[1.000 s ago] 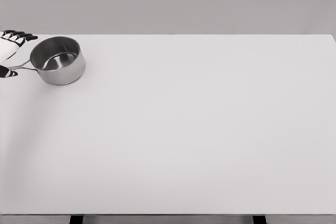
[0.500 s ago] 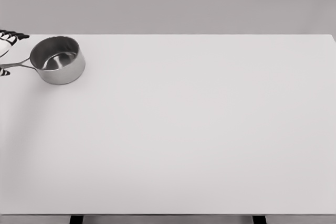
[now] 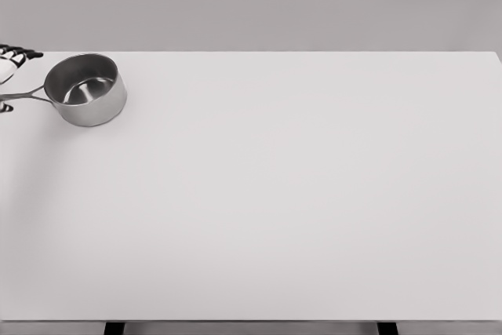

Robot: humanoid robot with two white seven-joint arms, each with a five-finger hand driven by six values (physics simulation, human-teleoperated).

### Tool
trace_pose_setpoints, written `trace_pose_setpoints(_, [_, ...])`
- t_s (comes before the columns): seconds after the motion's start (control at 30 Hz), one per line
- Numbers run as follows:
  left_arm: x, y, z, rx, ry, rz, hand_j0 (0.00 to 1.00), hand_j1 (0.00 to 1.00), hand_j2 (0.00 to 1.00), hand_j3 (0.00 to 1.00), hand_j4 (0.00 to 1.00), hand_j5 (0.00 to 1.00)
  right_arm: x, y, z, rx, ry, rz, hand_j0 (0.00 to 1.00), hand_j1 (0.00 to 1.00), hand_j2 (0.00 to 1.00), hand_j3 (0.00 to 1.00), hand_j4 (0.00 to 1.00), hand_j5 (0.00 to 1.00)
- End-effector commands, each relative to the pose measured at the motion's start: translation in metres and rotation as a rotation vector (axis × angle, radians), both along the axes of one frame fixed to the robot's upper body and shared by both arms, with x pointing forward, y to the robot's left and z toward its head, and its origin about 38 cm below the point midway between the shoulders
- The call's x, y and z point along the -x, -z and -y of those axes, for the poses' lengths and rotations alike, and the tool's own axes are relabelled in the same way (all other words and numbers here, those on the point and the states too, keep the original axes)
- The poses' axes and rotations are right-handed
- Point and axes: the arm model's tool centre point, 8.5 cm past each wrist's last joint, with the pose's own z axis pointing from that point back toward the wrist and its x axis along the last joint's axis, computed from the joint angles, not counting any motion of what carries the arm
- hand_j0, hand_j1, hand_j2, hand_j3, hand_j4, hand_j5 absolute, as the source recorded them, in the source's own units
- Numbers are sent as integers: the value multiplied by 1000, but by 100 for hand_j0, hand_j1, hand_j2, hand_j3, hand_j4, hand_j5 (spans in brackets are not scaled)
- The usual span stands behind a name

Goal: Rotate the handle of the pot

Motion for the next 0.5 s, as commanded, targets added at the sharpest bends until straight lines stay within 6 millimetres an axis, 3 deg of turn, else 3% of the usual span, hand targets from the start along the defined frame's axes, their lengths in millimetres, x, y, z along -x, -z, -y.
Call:
trace_pose_setpoints(0.0, [-2,2,4,7,5,0,100,100,100,100,100,100,0,0,0,0,1,0,100,100,100,100,100,100])
trace_pose_setpoints(0.47, [-7,6,1,18,-20,-14,100,100,100,100,100,100,0,0,0,0,-1,0,100,100,100,100,100,100])
